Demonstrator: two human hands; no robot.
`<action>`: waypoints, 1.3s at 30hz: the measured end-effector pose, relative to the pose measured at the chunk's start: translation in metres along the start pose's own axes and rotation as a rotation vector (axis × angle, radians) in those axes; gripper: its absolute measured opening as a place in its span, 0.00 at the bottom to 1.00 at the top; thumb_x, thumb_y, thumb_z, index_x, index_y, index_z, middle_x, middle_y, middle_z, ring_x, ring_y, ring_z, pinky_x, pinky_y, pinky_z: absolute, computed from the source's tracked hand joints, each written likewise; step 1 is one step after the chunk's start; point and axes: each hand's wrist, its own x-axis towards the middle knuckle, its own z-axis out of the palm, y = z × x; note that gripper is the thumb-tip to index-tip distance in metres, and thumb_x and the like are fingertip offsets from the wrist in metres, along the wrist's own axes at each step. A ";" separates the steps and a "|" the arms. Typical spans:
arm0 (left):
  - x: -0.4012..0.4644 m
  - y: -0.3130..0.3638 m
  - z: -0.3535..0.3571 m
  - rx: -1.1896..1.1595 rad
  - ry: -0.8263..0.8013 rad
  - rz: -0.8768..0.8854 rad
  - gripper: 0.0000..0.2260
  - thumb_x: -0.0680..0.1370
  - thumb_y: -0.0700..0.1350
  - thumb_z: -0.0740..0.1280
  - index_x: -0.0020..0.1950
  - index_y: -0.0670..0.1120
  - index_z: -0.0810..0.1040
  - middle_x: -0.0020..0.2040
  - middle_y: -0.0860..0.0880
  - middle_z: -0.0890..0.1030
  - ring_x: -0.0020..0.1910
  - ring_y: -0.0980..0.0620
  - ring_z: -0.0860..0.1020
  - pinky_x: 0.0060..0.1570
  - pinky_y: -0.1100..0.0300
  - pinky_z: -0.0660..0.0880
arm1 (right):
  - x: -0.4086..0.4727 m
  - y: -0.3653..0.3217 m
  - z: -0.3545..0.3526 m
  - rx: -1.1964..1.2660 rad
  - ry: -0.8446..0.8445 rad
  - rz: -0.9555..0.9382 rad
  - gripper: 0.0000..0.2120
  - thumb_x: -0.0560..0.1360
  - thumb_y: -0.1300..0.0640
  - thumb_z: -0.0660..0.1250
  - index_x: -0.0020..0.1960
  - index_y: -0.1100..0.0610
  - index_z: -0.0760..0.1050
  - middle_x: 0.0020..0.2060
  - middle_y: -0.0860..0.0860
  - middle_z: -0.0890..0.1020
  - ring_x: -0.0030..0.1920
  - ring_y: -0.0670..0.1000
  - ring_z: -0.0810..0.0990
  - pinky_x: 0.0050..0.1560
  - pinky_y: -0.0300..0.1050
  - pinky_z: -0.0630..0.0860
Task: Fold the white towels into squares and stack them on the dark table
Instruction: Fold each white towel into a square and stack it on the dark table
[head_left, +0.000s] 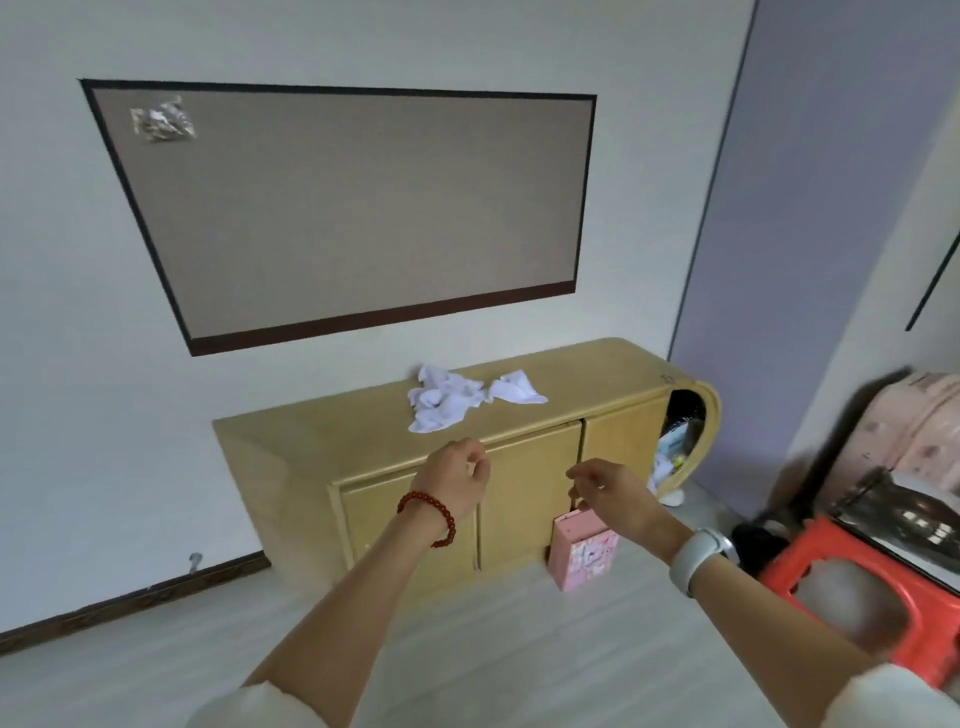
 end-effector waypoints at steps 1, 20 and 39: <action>0.028 0.006 0.010 0.006 -0.020 0.010 0.08 0.77 0.43 0.61 0.52 0.42 0.77 0.50 0.45 0.80 0.49 0.46 0.77 0.47 0.60 0.71 | 0.021 0.009 -0.010 0.010 0.011 0.024 0.11 0.77 0.65 0.56 0.54 0.62 0.75 0.37 0.53 0.78 0.32 0.47 0.75 0.37 0.35 0.72; 0.436 -0.045 0.240 -0.061 -0.045 -0.282 0.11 0.78 0.42 0.60 0.60 0.44 0.75 0.57 0.47 0.78 0.55 0.49 0.76 0.56 0.61 0.68 | 0.496 0.189 -0.054 -0.166 -0.078 0.146 0.13 0.76 0.64 0.59 0.58 0.61 0.75 0.53 0.57 0.80 0.55 0.57 0.77 0.52 0.41 0.68; 0.625 -0.142 0.334 0.305 -0.056 -0.206 0.21 0.62 0.36 0.76 0.54 0.45 0.80 0.54 0.45 0.80 0.50 0.41 0.79 0.44 0.49 0.77 | 0.736 0.270 0.052 -0.457 -0.331 0.063 0.07 0.77 0.58 0.55 0.50 0.59 0.71 0.47 0.51 0.74 0.44 0.53 0.73 0.40 0.44 0.67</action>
